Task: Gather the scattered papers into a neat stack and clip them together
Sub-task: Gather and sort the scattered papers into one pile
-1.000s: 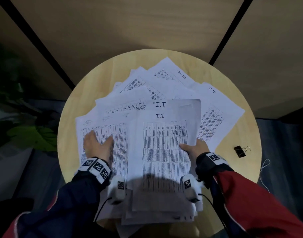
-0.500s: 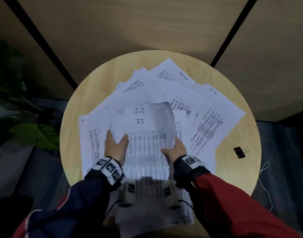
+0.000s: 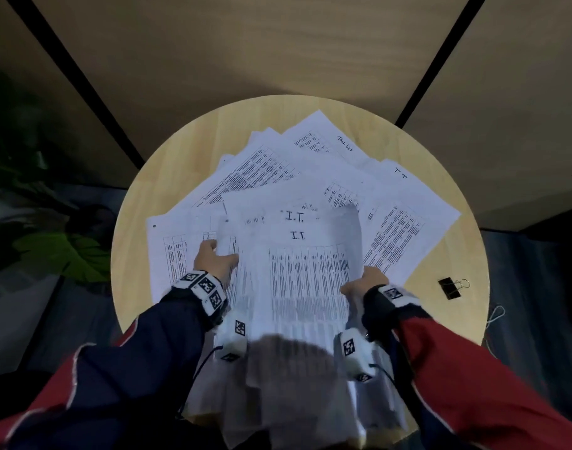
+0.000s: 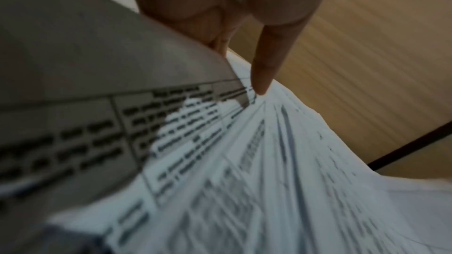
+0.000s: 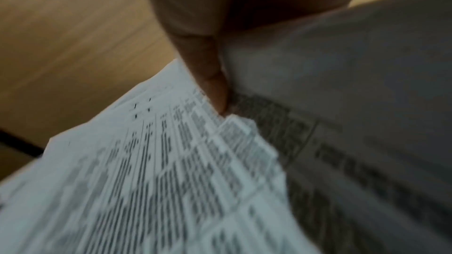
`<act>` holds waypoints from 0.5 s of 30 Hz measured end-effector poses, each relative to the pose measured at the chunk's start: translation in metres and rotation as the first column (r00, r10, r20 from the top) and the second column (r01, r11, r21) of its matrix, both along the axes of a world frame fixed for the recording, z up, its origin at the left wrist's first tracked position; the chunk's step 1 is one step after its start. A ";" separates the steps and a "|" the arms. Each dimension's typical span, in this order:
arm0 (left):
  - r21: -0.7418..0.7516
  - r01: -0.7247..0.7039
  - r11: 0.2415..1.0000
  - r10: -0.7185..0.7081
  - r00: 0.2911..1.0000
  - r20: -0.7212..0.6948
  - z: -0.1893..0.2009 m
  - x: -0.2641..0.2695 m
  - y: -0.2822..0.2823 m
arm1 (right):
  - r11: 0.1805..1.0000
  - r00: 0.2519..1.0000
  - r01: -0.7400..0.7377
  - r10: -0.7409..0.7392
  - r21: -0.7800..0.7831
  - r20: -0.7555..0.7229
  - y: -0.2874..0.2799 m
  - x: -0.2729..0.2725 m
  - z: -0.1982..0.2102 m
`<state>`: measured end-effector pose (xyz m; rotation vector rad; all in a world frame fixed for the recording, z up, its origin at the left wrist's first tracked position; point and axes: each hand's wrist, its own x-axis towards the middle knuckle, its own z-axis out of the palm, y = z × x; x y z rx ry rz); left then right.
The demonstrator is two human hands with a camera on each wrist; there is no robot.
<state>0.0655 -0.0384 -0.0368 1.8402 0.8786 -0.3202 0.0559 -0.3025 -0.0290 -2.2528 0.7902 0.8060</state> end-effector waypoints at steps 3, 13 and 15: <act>0.015 -0.005 1.000 0.005 0.998 -0.063 -0.006 -0.006 0.004 | 0.995 0.989 0.068 -0.058 -0.070 0.133 0.006 -0.012 -0.008; -0.194 -0.078 0.978 0.059 0.993 -0.099 -0.012 -0.020 0.010 | 0.993 0.962 -0.094 0.108 -0.068 0.250 0.034 -0.024 -0.007; -0.224 -0.045 0.974 0.023 0.995 -0.101 -0.013 -0.022 0.009 | 0.983 0.966 -0.181 0.178 0.001 0.190 0.036 -0.027 -0.007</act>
